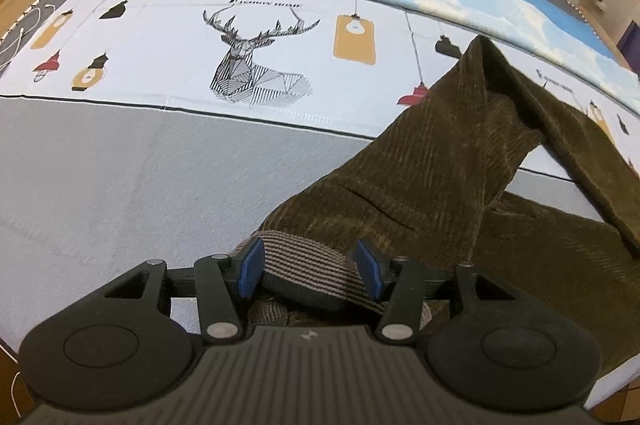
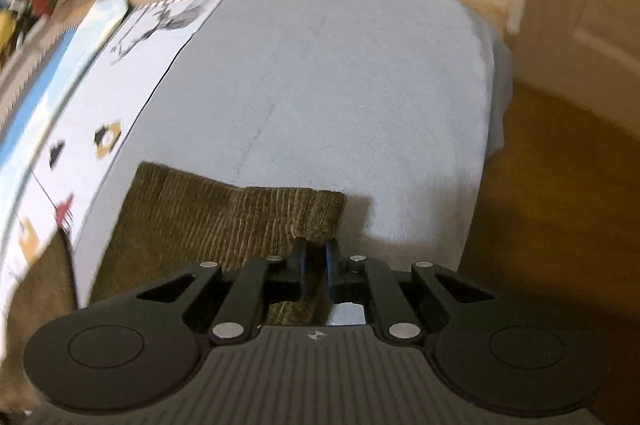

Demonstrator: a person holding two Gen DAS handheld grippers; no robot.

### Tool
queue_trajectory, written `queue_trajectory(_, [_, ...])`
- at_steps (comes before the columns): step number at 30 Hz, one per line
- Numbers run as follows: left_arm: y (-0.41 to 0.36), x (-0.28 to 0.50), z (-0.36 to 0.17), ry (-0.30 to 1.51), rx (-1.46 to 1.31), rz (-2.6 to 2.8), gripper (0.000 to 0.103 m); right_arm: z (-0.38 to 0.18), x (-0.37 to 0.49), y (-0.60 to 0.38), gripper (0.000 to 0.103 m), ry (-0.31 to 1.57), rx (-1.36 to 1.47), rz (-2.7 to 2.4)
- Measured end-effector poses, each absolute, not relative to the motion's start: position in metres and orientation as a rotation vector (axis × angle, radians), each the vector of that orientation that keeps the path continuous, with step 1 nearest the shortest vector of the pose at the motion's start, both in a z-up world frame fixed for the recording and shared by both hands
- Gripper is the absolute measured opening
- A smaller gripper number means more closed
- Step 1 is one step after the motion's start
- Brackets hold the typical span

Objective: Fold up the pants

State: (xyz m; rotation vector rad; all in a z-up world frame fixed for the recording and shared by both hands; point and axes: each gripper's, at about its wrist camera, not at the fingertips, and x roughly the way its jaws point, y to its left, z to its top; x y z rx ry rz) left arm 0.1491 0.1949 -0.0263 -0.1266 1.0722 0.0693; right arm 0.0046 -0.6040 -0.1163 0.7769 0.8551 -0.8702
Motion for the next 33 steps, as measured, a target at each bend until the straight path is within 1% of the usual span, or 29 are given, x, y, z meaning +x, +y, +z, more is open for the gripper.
queue_trajectory(2, [0.193,0.150,-0.024,1.063,-0.135,0.042,0.056,-0.108,0.007,-0.594,0.018,0.884,0.697,-0.926])
queue_trajectory(4, [0.183,0.150,-0.024,1.065,-0.122,-0.019,0.056,-0.091,0.020,-0.577,0.024,0.855,0.568,-0.997])
queue_trajectory(5, [0.175,0.150,-0.024,1.069,-0.099,-0.061,0.056,-0.083,0.022,-0.571,0.024,0.826,0.523,-0.992])
queue_trajectory(6, [0.164,0.150,-0.026,1.074,-0.060,-0.107,0.059,-0.074,0.026,-0.563,0.024,0.783,0.495,-0.959])
queue_trajectory(7, [0.150,0.150,-0.028,1.077,-0.001,-0.152,0.065,-0.067,0.036,-0.554,0.024,0.754,0.480,-0.915])
queue_trajectory(9, [0.123,0.147,-0.035,1.078,0.137,-0.227,0.070,-0.059,0.048,-0.536,0.026,0.723,0.461,-0.791])
queue_trajectory(10, [0.109,0.145,-0.039,1.075,0.216,-0.266,0.071,-0.058,0.059,-0.524,0.029,0.726,0.458,-0.694])
queue_trajectory(12, [0.085,0.140,-0.051,1.053,0.385,-0.295,0.071,-0.060,0.080,-0.499,0.032,0.764,0.452,-0.523])
queue_trajectory(13, [0.076,0.138,-0.058,1.043,0.481,-0.295,0.056,-0.061,0.092,-0.484,0.032,0.789,0.442,-0.445])
queue_trajectory(14, [0.072,0.137,-0.066,1.048,0.564,-0.289,0.035,-0.063,0.101,-0.470,0.032,0.812,0.431,-0.385])
queue_trajectory(15, [0.071,0.140,-0.072,1.072,0.610,-0.301,0.016,-0.066,0.112,-0.454,0.033,0.843,0.417,-0.318])
queue_trajectory(16, [0.077,0.144,-0.072,1.079,0.615,-0.293,0.013,-0.066,0.120,-0.440,0.033,0.872,0.398,-0.268])
queue_trajectory(17, [0.086,0.151,-0.066,1.056,0.592,-0.254,0.012,-0.068,0.129,-0.426,0.033,0.895,0.371,-0.227])
queue_trajectory(18, [0.103,0.162,-0.053,1.010,0.535,-0.155,0.012,-0.069,0.137,-0.414,0.033,0.911,0.343,-0.194])
queue_trajectory(21, [0.173,0.192,-0.008,0.784,0.264,0.311,0.017,-0.067,0.151,-0.381,0.034,0.945,0.266,-0.098])
queue_trajectory(22, [0.186,0.197,-0.002,0.742,0.239,0.427,0.020,-0.070,0.158,-0.370,0.038,0.955,0.244,-0.072])
queue_trajectory(23, [0.193,0.198,-0.001,0.737,0.213,0.464,0.024,-0.072,0.167,-0.362,0.041,0.966,0.225,-0.046])
queue_trajectory(24, [0.195,0.197,-0.002,0.741,0.176,0.449,0.034,-0.075,0.172,-0.353,0.045,0.977,0.203,-0.020])
queue_trajectory(25, [0.193,0.195,-0.002,0.746,0.141,0.409,0.035,-0.077,0.176,-0.343,0.046,0.989,0.168,0.006])
queue_trajectory(29, [0.168,0.197,-0.006,0.745,0.148,0.276,0.036,-0.094,0.192,-0.317,0.047,1.016,0.008,0.081])
queue_trajectory(32, [0.143,0.204,-0.017,0.813,0.066,0.129,0.036,-0.113,0.205,-0.296,0.048,1.032,-0.148,0.137])
queue_trajectory(33, [0.135,0.207,-0.021,0.839,0.025,0.066,0.036,-0.120,0.206,-0.295,0.049,1.039,-0.195,0.159])
